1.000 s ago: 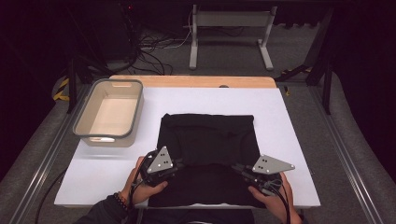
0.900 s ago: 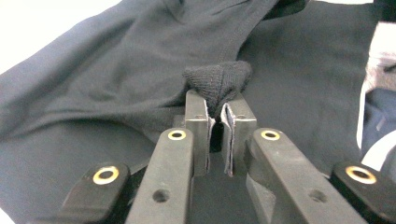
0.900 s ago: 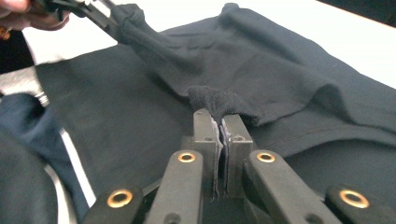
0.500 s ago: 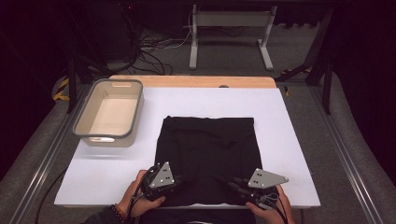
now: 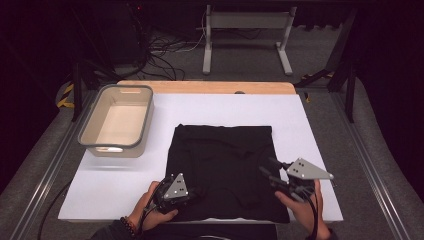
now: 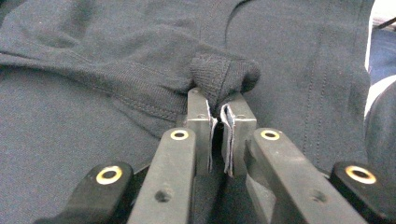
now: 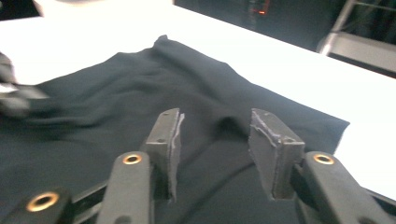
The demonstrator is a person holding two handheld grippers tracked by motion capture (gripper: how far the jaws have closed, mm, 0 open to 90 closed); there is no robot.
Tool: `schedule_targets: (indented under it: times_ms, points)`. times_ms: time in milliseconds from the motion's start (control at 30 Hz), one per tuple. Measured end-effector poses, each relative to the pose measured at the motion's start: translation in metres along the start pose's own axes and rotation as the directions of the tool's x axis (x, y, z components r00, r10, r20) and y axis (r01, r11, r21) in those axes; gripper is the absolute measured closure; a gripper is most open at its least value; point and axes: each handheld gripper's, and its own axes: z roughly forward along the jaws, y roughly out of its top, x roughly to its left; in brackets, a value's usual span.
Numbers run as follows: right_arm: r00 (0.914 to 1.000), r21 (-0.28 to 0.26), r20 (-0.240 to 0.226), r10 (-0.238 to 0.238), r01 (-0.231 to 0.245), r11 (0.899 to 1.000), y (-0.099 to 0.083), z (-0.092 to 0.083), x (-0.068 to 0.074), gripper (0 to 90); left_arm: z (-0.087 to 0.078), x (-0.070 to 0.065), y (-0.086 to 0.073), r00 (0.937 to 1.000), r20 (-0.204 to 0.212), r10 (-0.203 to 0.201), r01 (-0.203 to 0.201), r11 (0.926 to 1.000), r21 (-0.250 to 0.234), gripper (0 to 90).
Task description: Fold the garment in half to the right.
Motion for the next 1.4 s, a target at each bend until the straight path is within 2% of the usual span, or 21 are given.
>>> schedule_targets:
  times_ms: [33,100,167,233,267,400,500,600,633,700,800,900,967,1067,1133,1233,1333,1400]
  points:
    - [0.9995,0.018,0.027,0.013,-0.013,1.0,-0.002,0.007,-0.01,57.4,0.0,-0.001,0.0,1.0,-0.002,0.005,-0.005,1.0,0.007,83.5]
    - [0.9971,0.058,0.036,0.067,-0.069,0.996,-0.005,0.021,-0.032,57.2,0.001,-0.001,0.001,0.9999,-0.002,0.01,-0.01,0.9999,0.01,83.0]
    - [0.9922,0.107,0.106,0.066,-0.077,0.991,-0.007,0.035,-0.049,59.9,0.002,-0.002,0.001,1.0,0.001,0.008,-0.008,1.0,0.005,83.1]
    - [0.9896,0.135,0.11,0.093,-0.108,0.985,-0.009,0.046,-0.062,59.9,0.002,-0.001,0.0,0.9999,0.002,0.013,-0.013,0.9999,0.001,82.9]
    - [0.9855,0.152,0.133,0.106,-0.126,0.98,-0.009,0.053,-0.068,61.1,0.002,-0.001,0.0,0.9999,0.002,0.014,-0.014,0.9999,0.0,83.1]
    - [0.9804,0.203,0.146,0.132,-0.16,0.966,-0.013,0.074,-0.079,62.6,0.002,-0.001,-0.001,0.9998,0.01,0.015,-0.015,0.9999,-0.006,83.2]
    - [0.9735,0.252,0.168,0.155,-0.195,0.948,-0.018,0.089,-0.085,61.9,0.002,0.0,-0.001,0.9998,0.013,0.014,-0.013,0.9999,-0.009,83.4]
    - [0.9728,0.258,0.178,0.149,-0.192,0.947,-0.018,0.096,-0.088,60.5,0.002,0.001,-0.002,0.9998,0.015,0.009,-0.009,0.9999,-0.01,83.6]
    - [0.9705,0.251,0.177,0.164,-0.206,0.946,-0.018,0.098,-0.09,61.8,0.002,0.001,-0.002,0.9998,0.016,0.009,-0.009,0.9999,-0.011,83.6]
    - [0.9706,0.244,0.18,0.16,-0.202,0.949,-0.016,0.101,-0.091,66.2,0.003,0.001,-0.002,0.9998,0.016,0.011,-0.011,0.9999,-0.011,83.7]
    - [0.9718,0.276,0.179,0.154,-0.199,0.94,-0.016,0.108,-0.093,69.9,0.003,0.001,-0.002,0.9998,0.018,0.012,-0.011,0.9998,-0.015,83.7]
    - [0.9753,0.28,0.168,0.143,-0.187,0.942,-0.015,0.109,-0.092,82.5,0.003,0.001,-0.002,0.9998,0.018,0.012,-0.012,0.9998,-0.016,83.7]
    - [0.9764,0.284,0.167,0.137,-0.181,0.942,-0.015,0.108,-0.092,86.8,0.003,0.001,-0.002,0.9998,0.017,0.013,-0.012,0.9998,-0.017,83.6]
    - [0.9773,0.284,0.177,0.117,-0.164,0.945,-0.012,0.099,-0.089,88.7,0.002,0.001,-0.002,0.9998,0.016,0.015,-0.015,0.9997,-0.017,84.5]
    - [0.9746,0.253,0.174,0.141,-0.182,0.95,-0.009,0.087,-0.089,89.0,0.001,0.001,-0.003,0.9998,0.016,0.012,-0.012,0.9998,-0.019,84.8]
    - [0.9729,0.225,0.182,0.143,-0.182,0.957,-0.005,0.069,-0.087,89.3,-0.002,-0.001,-0.003,0.9998,0.019,0.01,-0.01,0.9997,-0.021,85.0]
    - [0.969,0.191,0.195,0.151,-0.188,0.963,-0.002,0.054,-0.086,89.3,-0.01,-0.003,-0.002,0.9998,0.017,0.007,-0.006,0.999,-0.044,84.7]
    - [0.9658,0.189,0.215,0.145,-0.187,0.964,-0.001,0.05,-0.086,89.3,-0.016,-0.004,0.0,0.9999,0.014,0.005,-0.004,0.9975,-0.071,82.9]
